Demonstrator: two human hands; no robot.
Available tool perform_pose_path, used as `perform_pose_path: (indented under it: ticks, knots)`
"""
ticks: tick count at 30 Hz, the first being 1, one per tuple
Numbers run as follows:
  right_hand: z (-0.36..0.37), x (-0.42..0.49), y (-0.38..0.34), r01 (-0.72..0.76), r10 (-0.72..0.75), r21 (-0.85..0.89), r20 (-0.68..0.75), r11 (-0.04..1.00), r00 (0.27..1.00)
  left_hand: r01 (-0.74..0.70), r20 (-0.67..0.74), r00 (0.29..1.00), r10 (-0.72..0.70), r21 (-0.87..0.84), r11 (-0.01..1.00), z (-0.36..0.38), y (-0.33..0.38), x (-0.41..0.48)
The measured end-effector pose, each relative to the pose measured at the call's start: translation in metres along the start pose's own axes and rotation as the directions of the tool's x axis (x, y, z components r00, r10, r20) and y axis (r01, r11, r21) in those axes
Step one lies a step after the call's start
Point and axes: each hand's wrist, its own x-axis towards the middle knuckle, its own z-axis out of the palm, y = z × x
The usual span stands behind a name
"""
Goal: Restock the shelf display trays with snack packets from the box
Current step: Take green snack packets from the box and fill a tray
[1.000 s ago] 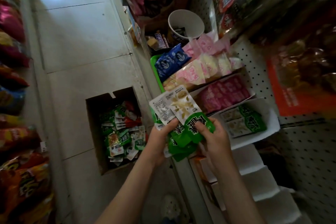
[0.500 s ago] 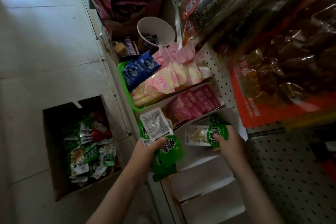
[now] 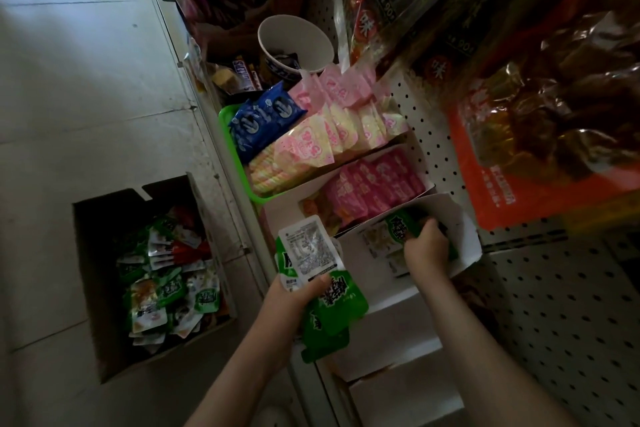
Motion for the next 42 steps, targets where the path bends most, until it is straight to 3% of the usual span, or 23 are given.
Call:
perform_pose_path:
  ticks: [6, 9, 12, 14, 16, 17, 22, 25, 27, 29, 32, 36, 39, 42]
  knots:
    - [-0.007, -0.012, 0.000, 0.045, -0.045, 0.000, -0.069, 0.999, 0.997, 0.015, 0.077, 0.997, -0.019, 0.050, 0.999, 0.008, -0.001, 0.001]
    - [-0.020, -0.031, 0.003, 0.184, -0.176, 0.059, -0.115, 0.981, 0.978, 0.049, 0.124, 0.991, -0.056, 0.064, 0.997, 0.013, -0.003, -0.001]
    - [-0.037, -0.057, 0.007, 0.300, -0.382, 0.458, 0.095, 0.837, 0.919, 0.045, 0.125, 0.991, -0.050, 0.045, 0.998, 0.018, -0.003, 0.000]
    - [-0.043, -0.078, 0.010, 0.283, -0.537, 0.566, 0.351, 0.774, 0.767, 0.033, 0.135, 0.990, -0.035, 0.020, 0.999, 0.022, -0.002, 0.000]
    - [-0.038, -0.093, 0.017, 0.343, -0.577, 0.476, 0.534, 0.810, 0.618, 0.032, 0.174, 0.984, -0.028, -0.020, 0.999, 0.028, 0.000, -0.001]
    - [-0.033, -0.098, 0.021, 0.394, -0.576, 0.420, 0.572, 0.817, 0.584, 0.043, 0.192, 0.981, -0.032, -0.057, 0.997, 0.029, 0.000, -0.001]
    - [-0.018, -0.104, 0.024, 0.447, -0.559, 0.342, 0.596, 0.826, 0.576, 0.198, 0.263, 0.954, -0.143, -0.193, 0.961, 0.027, 0.000, 0.002]
    - [-0.014, -0.099, 0.023, 0.552, -0.547, 0.218, 0.635, 0.805, 0.546, 0.214, 0.301, 0.942, -0.145, -0.212, 0.954, 0.022, -0.003, 0.005]
    - [-0.011, -0.095, 0.020, 0.553, -0.572, 0.240, 0.593, 0.798, 0.567, 0.171, 0.280, 0.954, -0.108, -0.211, 0.962, 0.022, -0.004, 0.006]
    - [-0.012, -0.093, 0.017, 0.471, -0.608, 0.385, 0.507, 0.794, 0.611, 0.151, 0.265, 0.960, -0.090, -0.220, 0.964, 0.025, -0.004, 0.006]
    - [-0.016, -0.094, 0.015, 0.372, -0.587, 0.502, 0.386, 0.781, 0.712, 0.147, 0.255, 0.962, -0.098, -0.183, 0.972, 0.028, -0.006, 0.006]
    - [-0.017, -0.096, 0.015, 0.094, -0.326, 0.601, 0.290, 0.794, 0.900, 0.101, 0.229, 0.970, -0.077, -0.098, 0.990, 0.032, -0.009, 0.009]
    - [-0.023, -0.089, 0.014, -0.005, -0.206, 0.599, 0.283, 0.800, 0.937, 0.104, 0.129, 0.987, -0.098, -0.042, 0.994, 0.033, -0.010, 0.011]
    - [-0.029, -0.073, 0.015, -0.017, -0.116, 0.601, 0.182, 0.799, 0.976, 0.104, 0.030, 0.994, -0.104, 0.023, 0.994, 0.034, -0.012, 0.015]
